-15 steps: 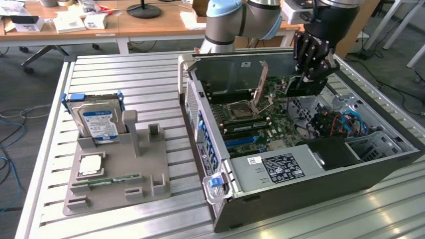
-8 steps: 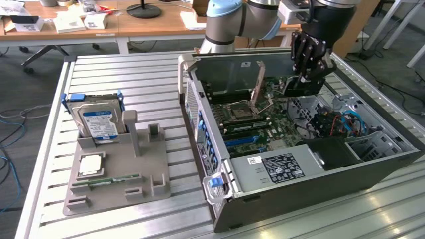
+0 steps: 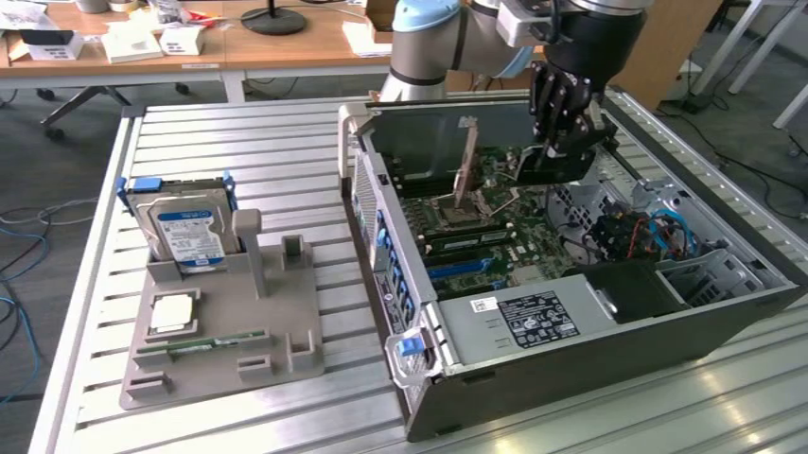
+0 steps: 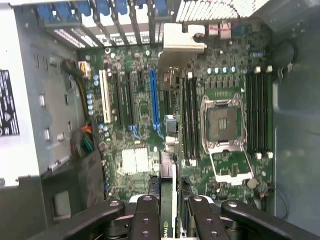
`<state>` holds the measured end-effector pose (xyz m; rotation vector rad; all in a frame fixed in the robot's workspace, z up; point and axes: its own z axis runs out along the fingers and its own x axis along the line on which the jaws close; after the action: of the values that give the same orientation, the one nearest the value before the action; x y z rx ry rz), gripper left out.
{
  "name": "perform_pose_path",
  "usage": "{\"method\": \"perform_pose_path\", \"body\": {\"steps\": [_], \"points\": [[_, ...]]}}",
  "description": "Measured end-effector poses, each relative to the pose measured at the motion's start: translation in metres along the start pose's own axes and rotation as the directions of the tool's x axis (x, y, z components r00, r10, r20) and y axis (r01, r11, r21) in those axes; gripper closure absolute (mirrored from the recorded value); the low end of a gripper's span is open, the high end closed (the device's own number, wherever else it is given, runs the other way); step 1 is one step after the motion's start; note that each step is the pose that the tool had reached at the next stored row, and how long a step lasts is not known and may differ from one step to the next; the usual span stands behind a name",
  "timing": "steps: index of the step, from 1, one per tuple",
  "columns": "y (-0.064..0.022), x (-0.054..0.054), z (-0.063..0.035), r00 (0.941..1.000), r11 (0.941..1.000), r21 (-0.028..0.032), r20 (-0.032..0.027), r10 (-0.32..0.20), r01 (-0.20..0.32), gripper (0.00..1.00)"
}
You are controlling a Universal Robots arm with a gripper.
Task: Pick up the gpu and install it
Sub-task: 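Insert the gpu into the slot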
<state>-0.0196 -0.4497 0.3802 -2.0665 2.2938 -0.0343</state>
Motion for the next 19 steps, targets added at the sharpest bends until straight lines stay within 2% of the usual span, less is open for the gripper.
{"method": "perform_pose_path", "body": {"steps": [4,8,14,19], "points": [[0.0109,0.0,0.0025,1.0,1.0,0.0,-0.0002,0.0,0.0,0.73],[0.0171,0.001,0.0088,1.0,1.0,0.0,-0.0002,0.0,0.0,0.73],[0.0186,0.001,0.0108,1.0,1.0,0.0,-0.0004,0.0,0.0,0.73],[0.0203,0.002,0.0191,1.0,1.0,-0.0003,-0.0003,0.0,0.0,0.73]]}}
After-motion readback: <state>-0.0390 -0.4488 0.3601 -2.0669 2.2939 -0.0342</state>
